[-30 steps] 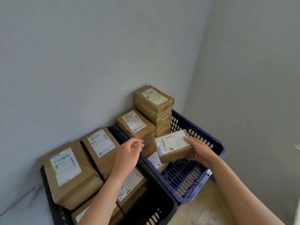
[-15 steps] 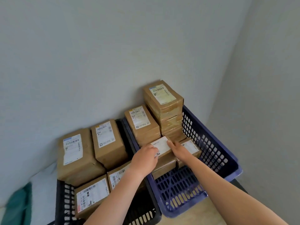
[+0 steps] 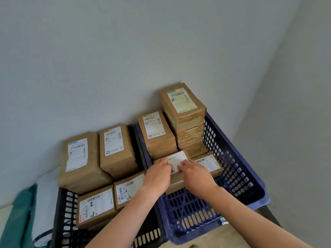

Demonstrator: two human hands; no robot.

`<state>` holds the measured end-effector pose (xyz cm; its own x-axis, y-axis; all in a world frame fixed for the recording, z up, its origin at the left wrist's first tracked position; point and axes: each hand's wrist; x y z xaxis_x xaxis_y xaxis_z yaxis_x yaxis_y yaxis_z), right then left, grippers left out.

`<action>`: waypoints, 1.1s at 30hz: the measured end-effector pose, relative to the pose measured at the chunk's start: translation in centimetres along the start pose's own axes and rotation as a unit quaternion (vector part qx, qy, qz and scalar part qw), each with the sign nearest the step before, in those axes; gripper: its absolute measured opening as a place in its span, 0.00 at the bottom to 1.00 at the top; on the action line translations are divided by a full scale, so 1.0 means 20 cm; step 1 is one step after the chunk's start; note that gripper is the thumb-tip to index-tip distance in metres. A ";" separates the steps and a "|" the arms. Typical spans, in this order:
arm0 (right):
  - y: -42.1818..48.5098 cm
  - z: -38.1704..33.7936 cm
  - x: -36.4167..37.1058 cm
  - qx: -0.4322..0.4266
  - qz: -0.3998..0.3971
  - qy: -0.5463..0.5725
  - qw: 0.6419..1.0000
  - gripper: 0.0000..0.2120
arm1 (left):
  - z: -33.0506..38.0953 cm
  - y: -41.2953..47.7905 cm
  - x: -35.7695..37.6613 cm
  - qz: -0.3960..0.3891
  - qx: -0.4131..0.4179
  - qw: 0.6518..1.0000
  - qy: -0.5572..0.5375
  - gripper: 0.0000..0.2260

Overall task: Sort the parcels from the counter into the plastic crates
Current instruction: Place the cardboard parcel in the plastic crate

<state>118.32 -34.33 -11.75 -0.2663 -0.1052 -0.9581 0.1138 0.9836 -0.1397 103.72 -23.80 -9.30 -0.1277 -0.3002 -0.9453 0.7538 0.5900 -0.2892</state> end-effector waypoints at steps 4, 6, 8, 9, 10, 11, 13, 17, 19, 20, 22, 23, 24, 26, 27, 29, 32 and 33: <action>0.04 -0.01 -0.09 -0.004 -0.058 -0.039 0.998 0.20 | 0.03 0.00 -0.03 0.001 -0.004 1.000 0.015 0.08; 0.05 -0.01 -0.18 -0.015 -0.095 -0.055 0.994 0.21 | 0.03 -0.01 -0.05 0.003 -0.008 1.000 0.006 0.08; 0.04 0.00 -0.24 -0.021 -0.109 0.003 0.994 0.22 | 0.02 -0.03 -0.06 0.014 -0.002 1.000 -0.012 0.11; 0.03 0.00 -0.27 -0.018 -0.101 0.061 0.993 0.23 | 0.02 -0.04 -0.08 0.026 0.004 0.999 -0.032 0.14; 0.01 0.00 -0.31 -0.012 -0.075 0.127 0.989 0.23 | 0.02 -0.06 -0.11 0.052 0.008 0.996 -0.067 0.16; -0.01 -0.01 -0.34 -0.005 -0.035 0.201 0.979 0.22 | 0.02 -0.08 -0.15 0.088 0.008 0.989 -0.121 0.17; -0.07 -0.06 -0.42 0.011 0.055 0.364 0.930 0.21 | 0.05 -0.15 -0.24 0.169 0.000 0.944 -0.282 0.16; -0.18 -0.12 -0.48 0.015 0.182 0.566 0.804 0.20 | 0.07 -0.30 -0.36 0.257 -0.006 0.790 -0.557 0.14; -0.18 -0.14 -0.47 0.015 0.196 0.598 0.777 0.23 | 0.05 -0.35 -0.37 0.273 -0.001 0.758 -0.592 0.16; -0.18 -0.15 -0.47 0.015 0.195 0.604 0.773 0.24 | 0.03 -0.37 -0.37 0.279 -0.005 0.753 -0.597 0.17; -0.15 -0.19 -0.47 0.013 0.186 0.608 0.772 0.25 | -0.01 -0.42 -0.37 0.288 -0.017 0.745 -0.602 0.18; -0.14 -0.22 -0.47 0.009 0.182 0.608 0.773 0.25 | -0.04 -0.44 -0.37 0.294 -0.023 0.741 -0.604 0.18; -0.12 -0.25 -0.47 0.005 0.178 0.606 0.775 0.25 | -0.06 -0.47 -0.36 0.300 -0.029 0.738 -0.604 0.18; -0.08 -0.33 -0.47 -0.002 0.169 0.604 0.779 0.24 | -0.13 -0.54 -0.35 0.310 -0.041 0.733 -0.604 0.16; -0.07 -0.38 -0.47 -0.007 0.165 0.603 0.780 0.24 | -0.17 -0.58 -0.34 0.315 -0.047 0.729 -0.606 0.15; -0.03 -0.50 -0.46 -0.019 0.154 0.600 0.785 0.24 | -0.26 -0.67 -0.34 0.329 -0.059 0.721 -0.607 0.14; 0.03 -0.71 -0.44 -0.041 0.130 0.598 0.790 0.24 | -0.42 -0.84 -0.32 0.365 -0.075 0.706 -0.602 0.16; 0.05 -0.79 -0.44 -0.050 0.123 0.594 0.794 0.23 | -0.49 -0.91 -0.31 0.375 -0.082 0.700 -0.602 0.16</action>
<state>105.55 -30.14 0.47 -0.9687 0.2457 -0.0344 0.2418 0.9660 0.0919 84.59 -25.34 0.43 0.9748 -0.2159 -0.0561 0.2211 0.9685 0.1145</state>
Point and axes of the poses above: each hand's wrist, its own y-axis towards the middle knuckle, its own x-axis out of the palm, z = x × y, and after that the axes turned 4 degrees about -z, right-handed
